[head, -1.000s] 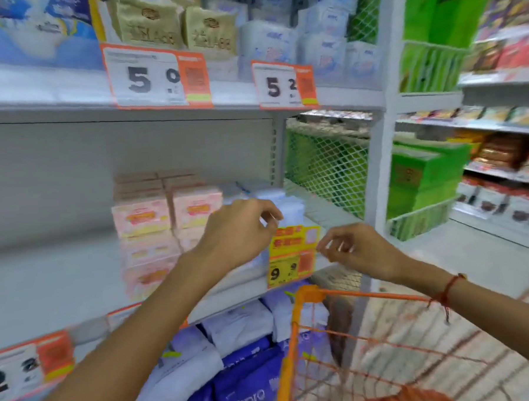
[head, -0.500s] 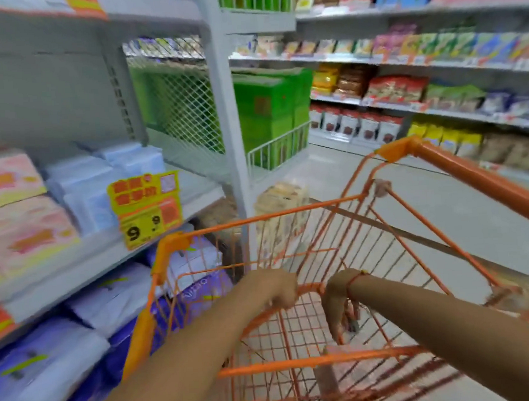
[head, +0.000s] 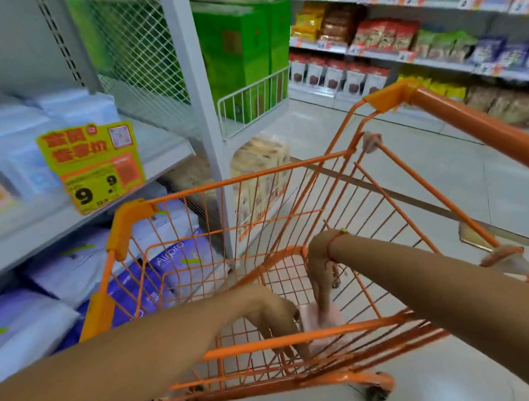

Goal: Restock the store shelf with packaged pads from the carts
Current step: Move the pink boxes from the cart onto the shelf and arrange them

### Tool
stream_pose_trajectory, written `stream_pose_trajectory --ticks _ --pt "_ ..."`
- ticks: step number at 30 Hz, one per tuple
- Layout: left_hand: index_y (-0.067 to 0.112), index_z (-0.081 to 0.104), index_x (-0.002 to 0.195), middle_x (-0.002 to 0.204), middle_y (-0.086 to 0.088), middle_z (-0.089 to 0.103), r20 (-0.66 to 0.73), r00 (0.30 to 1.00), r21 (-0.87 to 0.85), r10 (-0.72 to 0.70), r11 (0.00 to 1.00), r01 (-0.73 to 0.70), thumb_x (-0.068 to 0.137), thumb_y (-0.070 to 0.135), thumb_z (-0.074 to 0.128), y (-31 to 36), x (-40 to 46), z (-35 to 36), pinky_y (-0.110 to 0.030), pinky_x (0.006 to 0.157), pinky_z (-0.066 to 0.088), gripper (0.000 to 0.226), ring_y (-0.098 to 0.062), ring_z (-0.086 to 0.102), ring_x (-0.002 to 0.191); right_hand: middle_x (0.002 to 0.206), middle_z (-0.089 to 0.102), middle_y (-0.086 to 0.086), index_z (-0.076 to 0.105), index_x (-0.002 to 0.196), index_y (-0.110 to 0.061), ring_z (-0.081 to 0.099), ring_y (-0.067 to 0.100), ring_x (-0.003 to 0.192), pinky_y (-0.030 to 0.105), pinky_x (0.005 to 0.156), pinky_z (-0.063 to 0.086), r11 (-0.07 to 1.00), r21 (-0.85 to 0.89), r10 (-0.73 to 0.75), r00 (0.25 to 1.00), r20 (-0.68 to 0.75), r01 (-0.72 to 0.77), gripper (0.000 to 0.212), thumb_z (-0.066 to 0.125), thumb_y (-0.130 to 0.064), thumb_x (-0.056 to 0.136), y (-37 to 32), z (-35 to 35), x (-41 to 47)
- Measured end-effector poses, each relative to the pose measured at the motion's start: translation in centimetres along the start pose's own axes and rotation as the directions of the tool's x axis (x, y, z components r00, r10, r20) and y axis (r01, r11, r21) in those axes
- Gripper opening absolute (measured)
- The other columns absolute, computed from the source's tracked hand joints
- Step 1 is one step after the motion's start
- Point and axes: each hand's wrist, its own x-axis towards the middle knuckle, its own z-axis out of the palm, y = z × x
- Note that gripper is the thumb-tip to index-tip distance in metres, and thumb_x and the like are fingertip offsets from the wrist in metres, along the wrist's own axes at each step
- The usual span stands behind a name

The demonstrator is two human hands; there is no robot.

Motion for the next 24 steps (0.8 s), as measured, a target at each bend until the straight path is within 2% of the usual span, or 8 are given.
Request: stream_pose_trajectory --ticks 4,7,9,11,14,19,21,24 --pt "-0.004 0.052 0.126 0.129 -0.017 0.059 -0.104 0.994 -0.091 -0.019 0.996 0.009 0.087 0.022 0.067 -0.4 -1.3 -2.4 -0.026 0.091 0.051 0.049 -0.024 0.061 0.113 0.152 0.032 0.008 0.034 0.144 -0.005 0.029 0.023 0.141 0.032 0.112 0.025 0.979 0.201 -0.034 0.998 -0.043 0.042 0.053 0.045 -0.03 0.098 1.7 -0.8 0.8" --pt "-0.003 0.043 0.135 0.128 -0.02 0.06 -0.269 0.962 -0.15 -0.034 0.989 -0.008 0.084 0.016 0.071 -1.7 -3.2 -4.4 -0.026 0.082 0.057 0.061 -0.022 0.066 0.098 0.155 0.025 0.007 0.029 0.146 -0.005 0.024 0.021 0.143 0.03 0.114 0.02 0.908 0.408 -0.058 0.994 -0.097 0.092 0.052 0.036 -0.031 0.101 2.7 -2.0 1.2" --pt "0.007 0.03 0.143 0.133 -0.018 0.055 -0.374 0.928 -0.218 0.0 0.972 -0.088 0.083 0.017 0.072 -2.5 -5.1 -5.3 -0.03 0.082 0.057 0.074 -0.025 0.067 0.098 0.146 0.04 0.011 0.037 0.141 -0.001 0.04 0.025 0.135 0.031 0.114 0.029 0.715 0.676 -0.129 0.984 -0.126 0.181 0.051 0.041 -0.031 0.1 3.0 -2.9 1.5" --pt "0.018 0.028 0.145 0.132 -0.011 0.057 -0.455 0.889 -0.265 0.048 0.946 -0.187 0.08 0.022 0.076 -3.4 -7.0 -6.1 -0.027 0.076 0.059 0.081 -0.021 0.068 0.095 0.129 0.059 0.011 0.048 0.134 -0.004 0.057 0.026 0.12 0.034 0.103 0.046 0.509 0.822 -0.363 0.929 -0.064 0.256 0.058 0.051 -0.046 0.094 2.9 -4.1 1.1" --pt "0.011 0.049 0.131 0.112 -0.004 0.066 -0.629 0.768 -0.176 0.117 0.941 -0.288 0.077 0.028 0.077 -4.3 -9.9 -6.9 -0.019 0.066 0.056 0.063 -0.015 0.065 0.09 0.114 0.063 0.002 0.058 0.116 -0.018 0.062 0.019 0.105 0.03 0.092 0.05 0.418 0.822 -0.441 0.878 -0.189 0.387 0.05 0.041 -0.058 0.091 2.5 -5.8 -1.2" --pt "0.02 0.061 0.109 0.108 0.004 0.066 -0.849 0.493 -0.174 0.189 0.782 -0.599 0.084 0.027 0.069 -4.1 -13.9 -7.4 -0.014 0.075 0.051 0.027 -0.009 0.062 0.09 0.087 0.059 -0.001 0.059 0.1 -0.019 0.051 0.014 0.075 0.022 0.073 0.045 0.014 0.837 -0.345 0.788 -0.51 0.547 0.05 0.035 -0.061 0.089 1.6 -6.9 -4.7" --pt "0.019 0.057 0.115 0.107 0.002 0.067 -0.889 0.422 -0.207 0.179 0.664 -0.718 0.085 0.025 0.068 -4.3 -14.9 -7.1 -0.022 0.079 0.053 0.033 -0.011 0.065 0.088 0.09 0.061 0.001 0.06 0.104 -0.018 0.055 0.014 0.078 0.023 0.073 0.046 -0.152 0.811 -0.352 0.736 -0.578 0.565 0.053 0.037 -0.062 0.085 1.1 -6.7 -5.2" --pt "0.028 0.062 0.104 0.091 0.006 0.069 -0.945 0.291 -0.156 0.148 0.58 -0.8 0.09 0.033 0.062 -5.0 -16.9 -6.3 -0.017 0.067 0.051 0.015 -0.002 0.065 0.073 0.109 0.06 0.006 0.06 0.116 -0.018 0.056 0.018 0.094 0.027 0.082 0.047 -0.315 0.734 -0.347 0.647 -0.679 0.602 0.061 0.042 -0.064 0.081 -0.3 -7.2 -6.0"
